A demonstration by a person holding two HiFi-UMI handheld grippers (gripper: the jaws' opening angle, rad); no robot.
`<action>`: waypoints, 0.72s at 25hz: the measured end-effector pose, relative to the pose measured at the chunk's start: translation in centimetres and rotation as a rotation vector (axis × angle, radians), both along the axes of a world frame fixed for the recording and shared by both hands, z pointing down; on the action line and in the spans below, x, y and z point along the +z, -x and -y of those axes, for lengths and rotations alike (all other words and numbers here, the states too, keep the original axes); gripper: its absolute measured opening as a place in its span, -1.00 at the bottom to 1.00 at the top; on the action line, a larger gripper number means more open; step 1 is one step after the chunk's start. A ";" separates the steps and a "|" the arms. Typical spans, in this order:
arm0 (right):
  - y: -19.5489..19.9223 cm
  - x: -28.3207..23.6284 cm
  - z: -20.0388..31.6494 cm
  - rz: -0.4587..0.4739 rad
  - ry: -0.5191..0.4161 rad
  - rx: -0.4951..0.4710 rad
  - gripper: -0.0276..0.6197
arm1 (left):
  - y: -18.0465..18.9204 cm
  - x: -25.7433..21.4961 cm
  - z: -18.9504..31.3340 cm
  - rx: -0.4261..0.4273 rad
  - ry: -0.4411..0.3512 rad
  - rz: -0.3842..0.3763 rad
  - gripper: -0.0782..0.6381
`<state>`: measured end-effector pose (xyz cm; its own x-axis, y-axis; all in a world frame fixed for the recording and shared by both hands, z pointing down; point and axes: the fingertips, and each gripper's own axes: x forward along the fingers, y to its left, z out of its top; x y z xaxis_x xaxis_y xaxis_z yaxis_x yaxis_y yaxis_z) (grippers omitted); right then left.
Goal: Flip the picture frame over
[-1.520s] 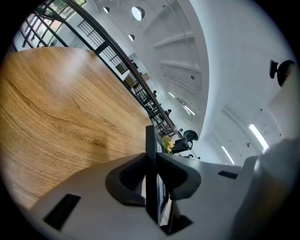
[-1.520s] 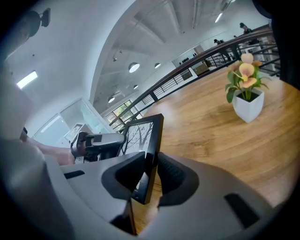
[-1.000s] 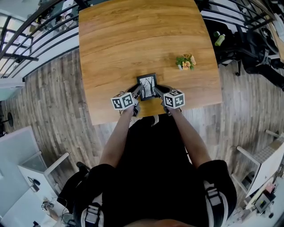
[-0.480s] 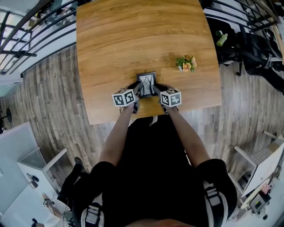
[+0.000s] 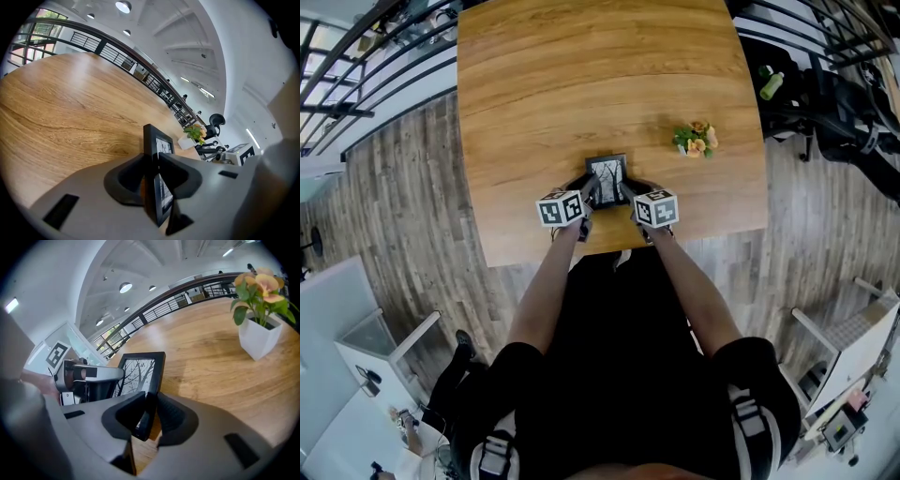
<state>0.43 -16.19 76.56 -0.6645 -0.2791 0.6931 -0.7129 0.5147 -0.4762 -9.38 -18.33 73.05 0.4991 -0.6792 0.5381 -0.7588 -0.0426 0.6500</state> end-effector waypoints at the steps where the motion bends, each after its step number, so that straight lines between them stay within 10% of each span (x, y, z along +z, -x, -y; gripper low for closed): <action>1: 0.1 0.0 0.1 -0.003 0.000 0.000 -0.64 | 0.1 0.1 0.1 0.001 0.003 0.004 -0.48; 18: 0.4 0.5 0.3 -0.056 -0.042 0.012 -0.64 | 0.9 2.3 0.3 0.014 0.058 0.198 -0.40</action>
